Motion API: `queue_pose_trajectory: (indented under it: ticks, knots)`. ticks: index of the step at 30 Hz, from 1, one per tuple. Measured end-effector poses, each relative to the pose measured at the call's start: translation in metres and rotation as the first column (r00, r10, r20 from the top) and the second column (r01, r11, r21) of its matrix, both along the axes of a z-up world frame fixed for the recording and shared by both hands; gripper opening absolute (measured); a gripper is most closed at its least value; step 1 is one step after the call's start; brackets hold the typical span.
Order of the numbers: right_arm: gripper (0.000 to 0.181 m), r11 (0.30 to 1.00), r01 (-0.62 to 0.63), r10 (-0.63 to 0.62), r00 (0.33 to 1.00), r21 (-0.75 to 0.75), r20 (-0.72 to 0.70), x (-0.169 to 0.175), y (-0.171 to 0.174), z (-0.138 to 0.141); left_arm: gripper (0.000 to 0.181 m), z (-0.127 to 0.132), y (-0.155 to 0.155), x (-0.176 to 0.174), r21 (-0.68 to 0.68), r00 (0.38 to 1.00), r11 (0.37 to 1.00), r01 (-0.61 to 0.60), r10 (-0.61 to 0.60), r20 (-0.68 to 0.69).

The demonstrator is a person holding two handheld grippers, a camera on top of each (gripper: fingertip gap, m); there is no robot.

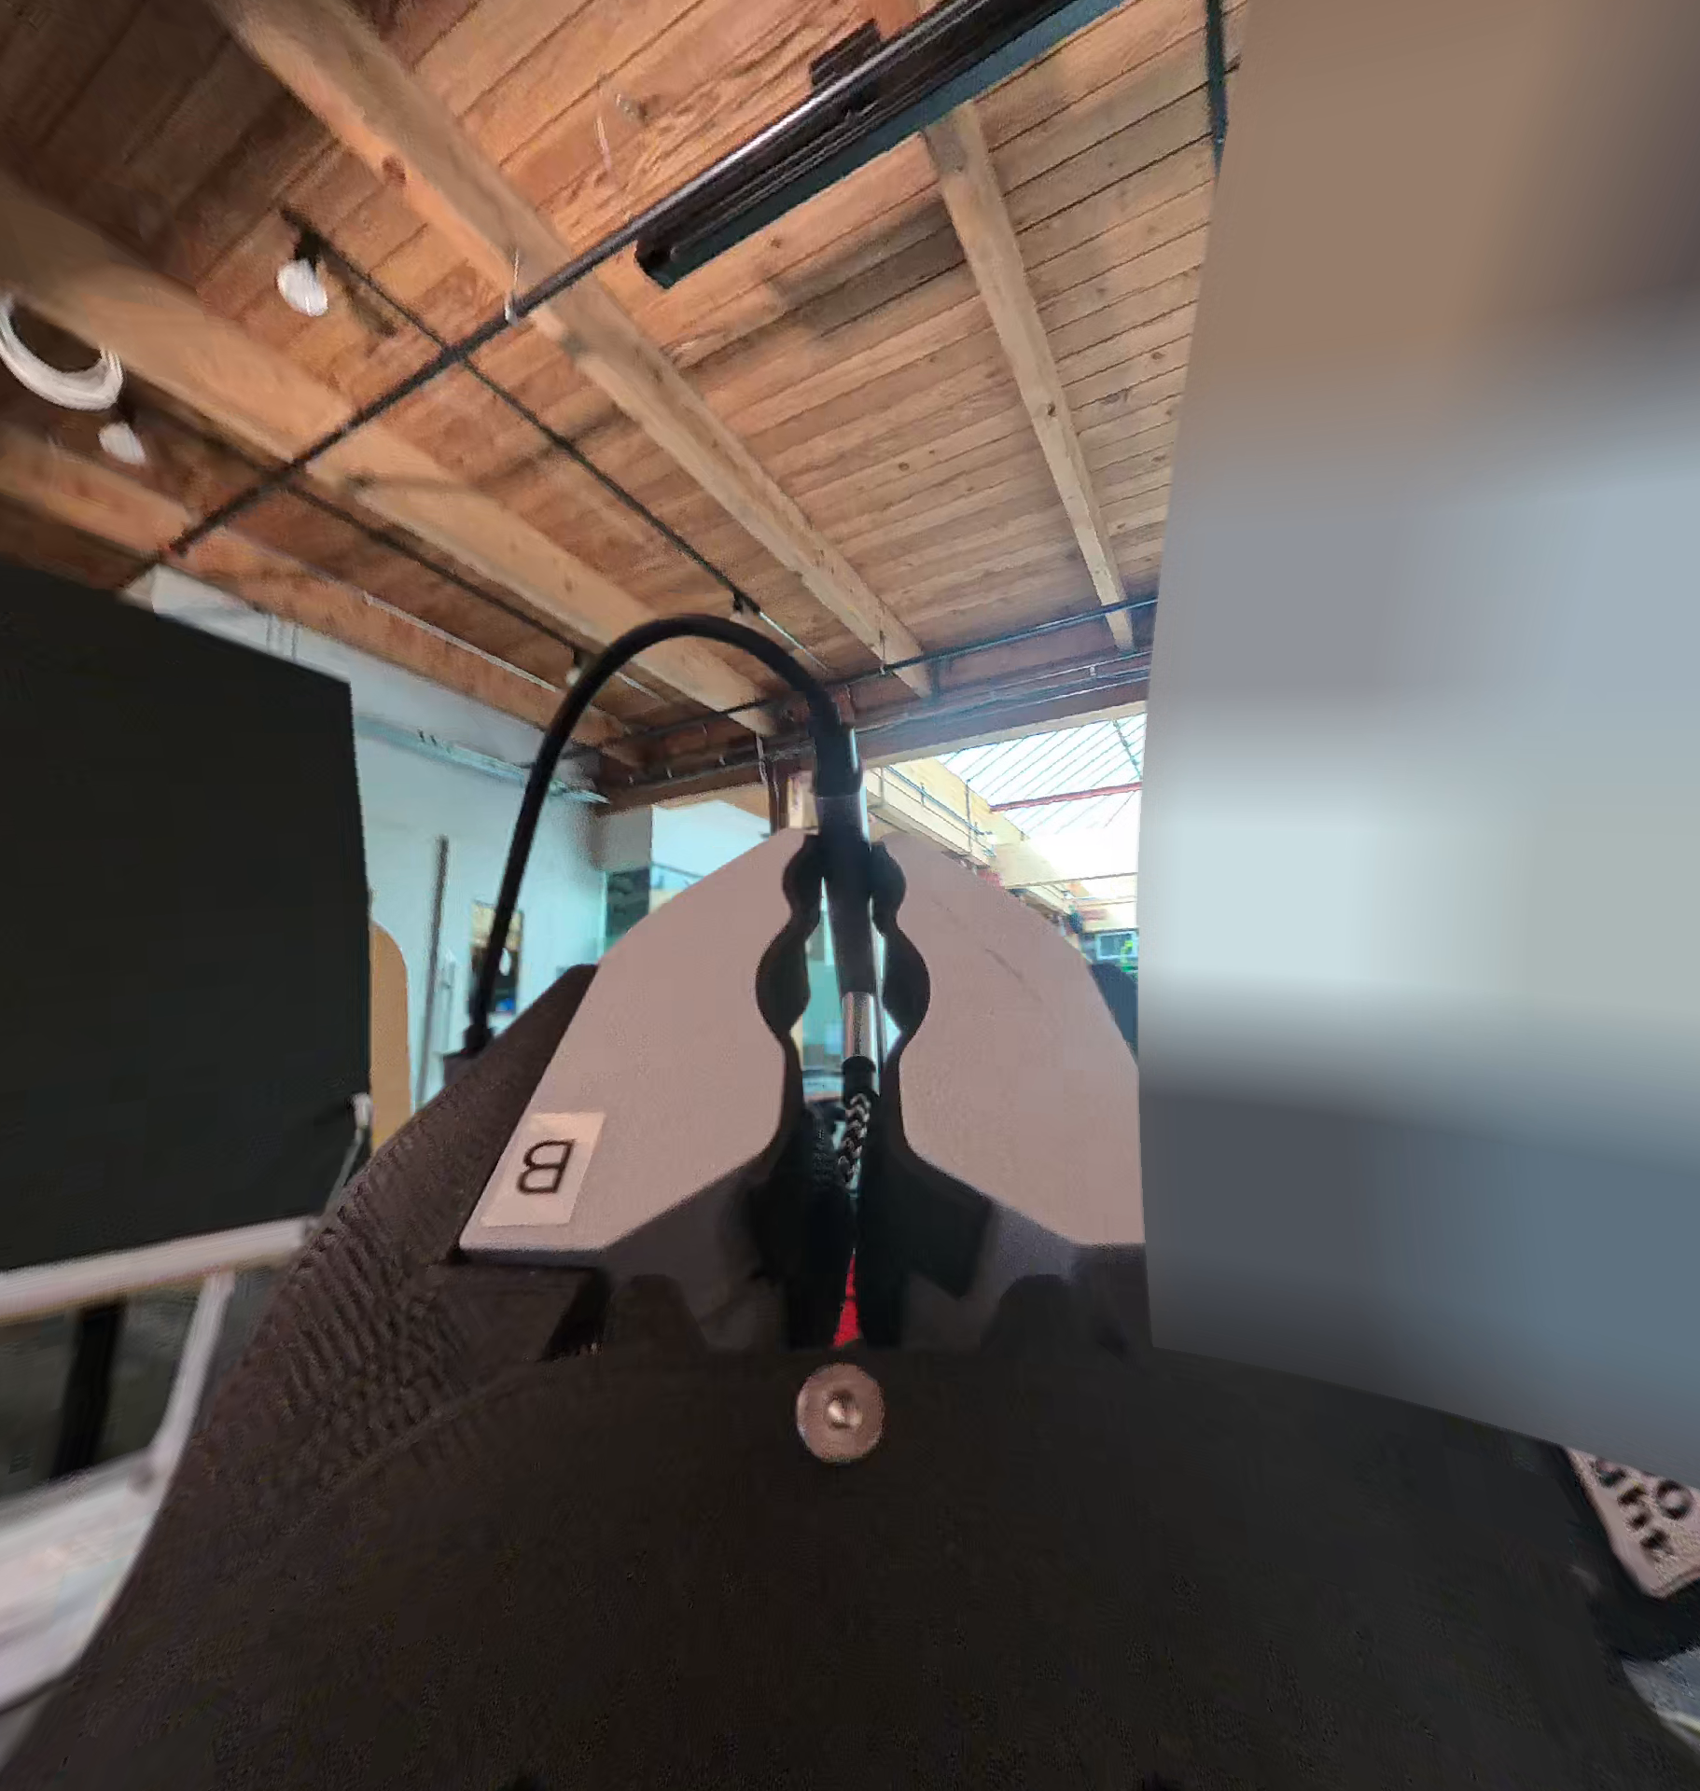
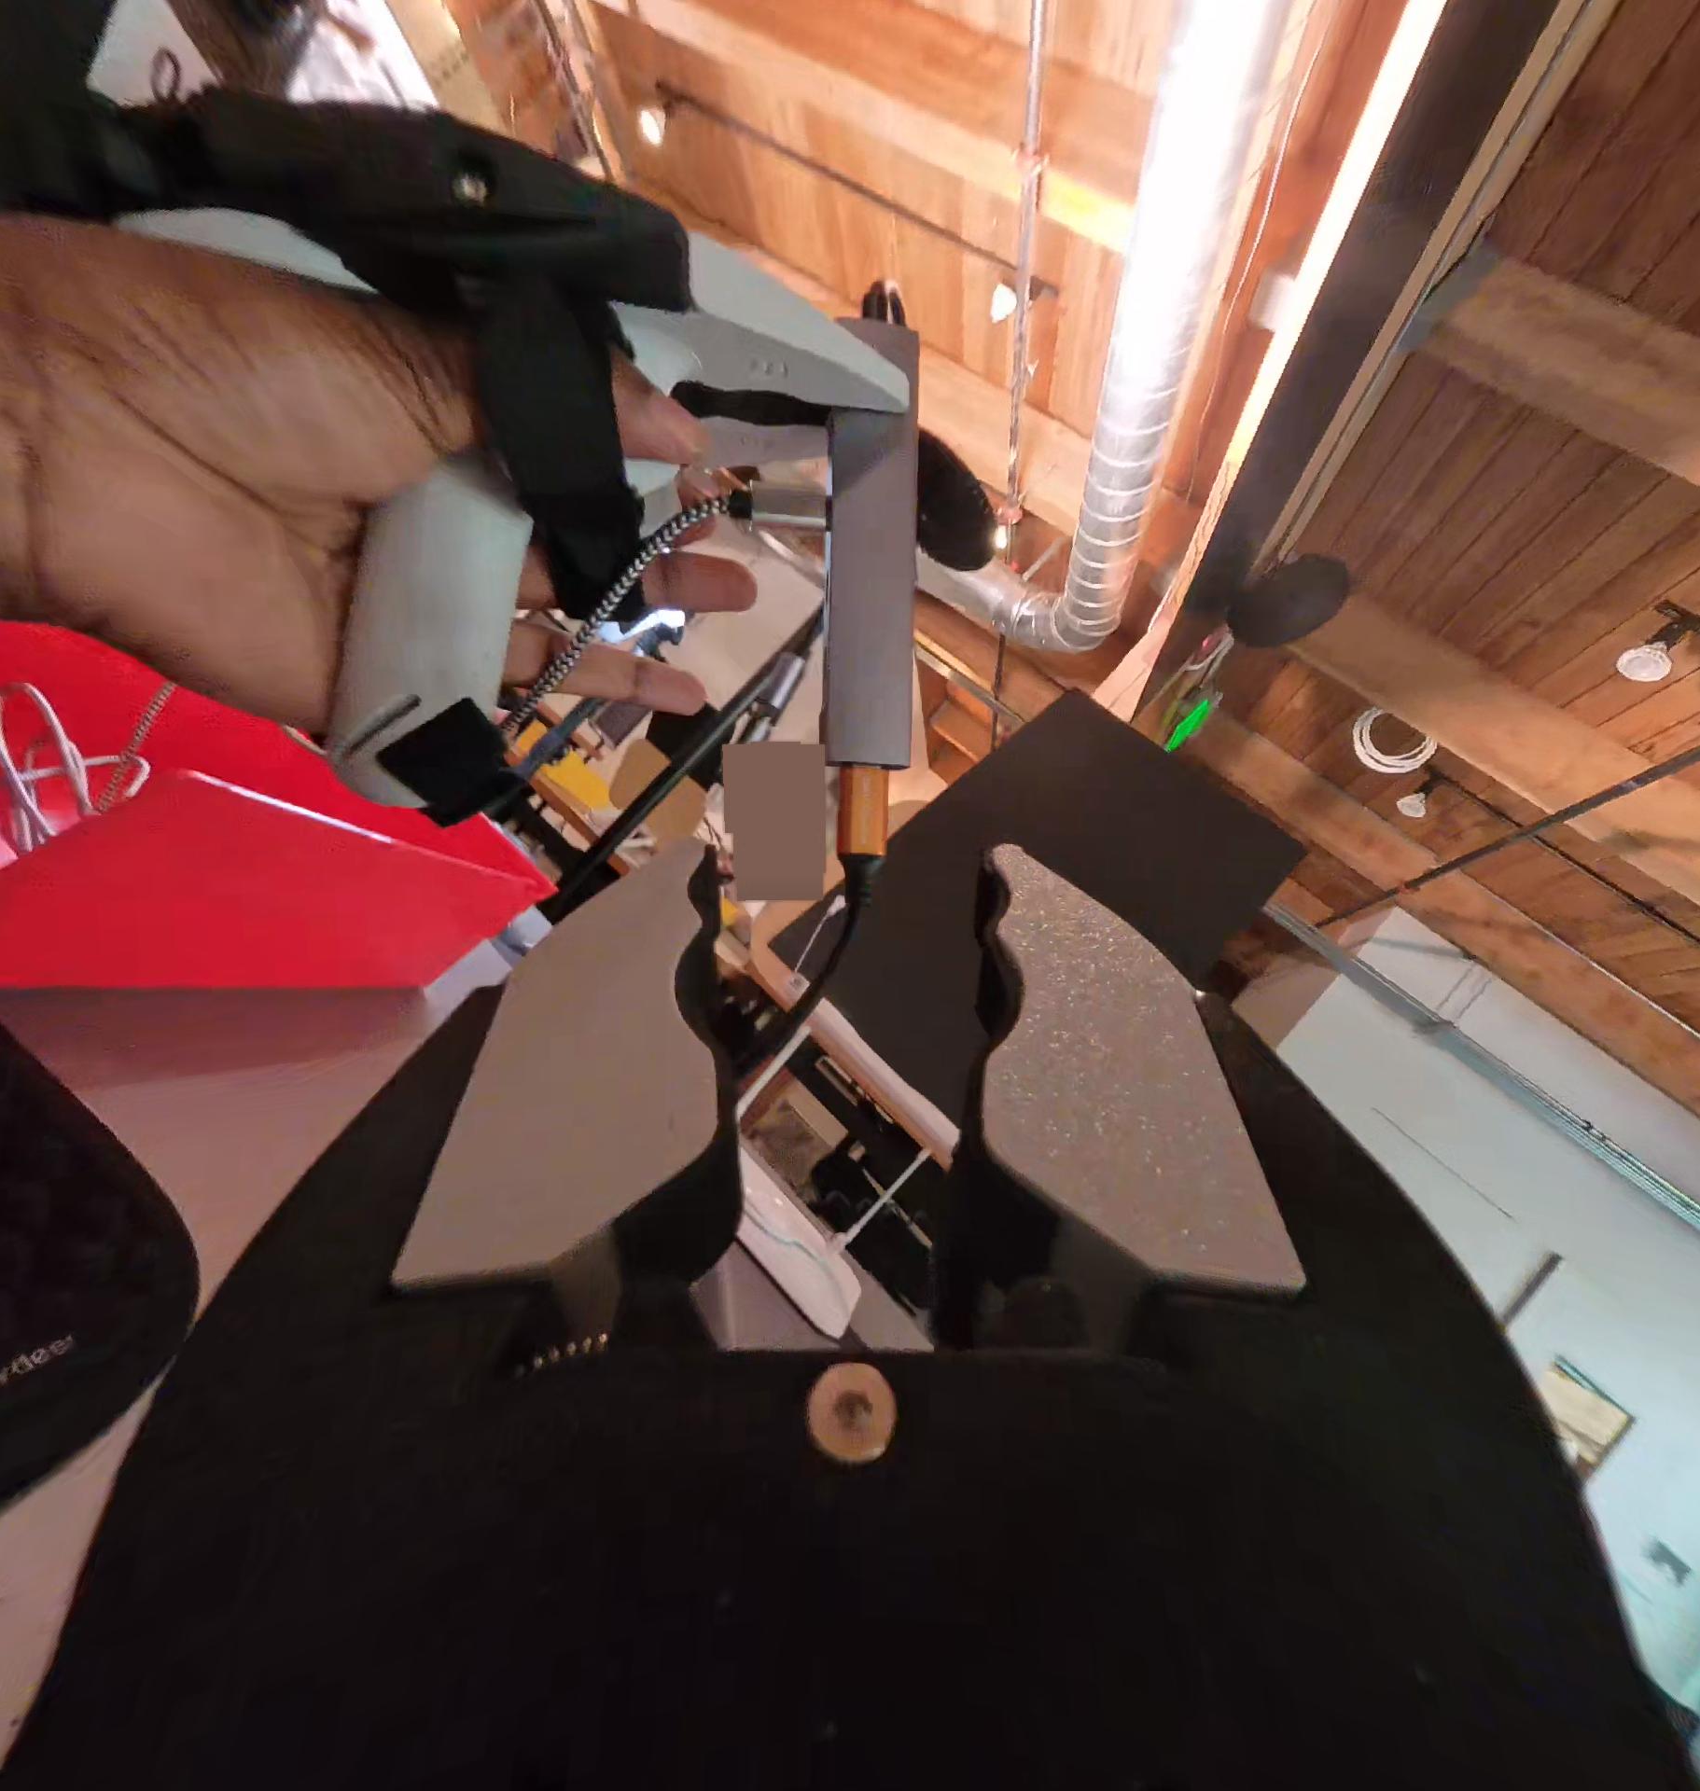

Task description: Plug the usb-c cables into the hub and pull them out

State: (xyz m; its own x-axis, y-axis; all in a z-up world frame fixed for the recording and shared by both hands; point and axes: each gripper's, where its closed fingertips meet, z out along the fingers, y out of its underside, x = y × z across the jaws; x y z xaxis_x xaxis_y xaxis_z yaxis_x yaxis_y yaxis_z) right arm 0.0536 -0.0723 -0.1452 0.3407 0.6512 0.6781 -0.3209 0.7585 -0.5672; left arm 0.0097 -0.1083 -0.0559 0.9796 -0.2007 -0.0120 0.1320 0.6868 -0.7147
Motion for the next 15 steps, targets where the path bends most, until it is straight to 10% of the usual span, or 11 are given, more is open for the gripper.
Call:
queue_pose_trajectory:
  ticks: [1, 11, 15]
  knots:
    - [0.049, 1.0, 0.025, -0.025, 0.999, 0.003, 0.02, -0.006, 0.002, -0.001, 0.008, -0.005, 0.002, -0.002, -0.01, 0.999, 1.0, 0.025, -0.024, 0.038]
    - [0.011, 0.998, 0.047, -0.039, 0.984, -0.042, 0.171, -0.031, 0.011, -0.005, 0.007, -0.021, 0.008, -0.003, -0.056, 0.981, 0.987, 0.149, -0.141, 0.132]
    - [0.011, 0.968, -0.047, 0.106, 0.967, -0.245, 0.233, -0.033, 0.019, -0.013, 0.031, -0.013, -0.007, -0.01, -0.036, 0.989, 0.989, -0.144, 0.142, -0.036]
